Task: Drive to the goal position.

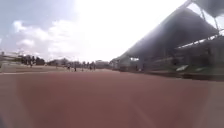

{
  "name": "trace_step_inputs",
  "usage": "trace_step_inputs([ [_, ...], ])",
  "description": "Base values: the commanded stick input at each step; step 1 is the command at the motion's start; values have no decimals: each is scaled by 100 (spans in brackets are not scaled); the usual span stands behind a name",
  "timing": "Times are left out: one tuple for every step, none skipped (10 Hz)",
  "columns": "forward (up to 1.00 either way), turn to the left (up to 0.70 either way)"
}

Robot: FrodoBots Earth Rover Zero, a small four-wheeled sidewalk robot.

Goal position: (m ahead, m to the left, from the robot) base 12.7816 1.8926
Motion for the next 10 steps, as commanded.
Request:
trace_step_inputs([
  [70, 0],
  [70, 0],
  [70, 0],
  [70, 0],
  [70, 0],
  [70, 0],
  [70, 0],
  [70, 0],
  [70, 0],
  [70, 0],
])
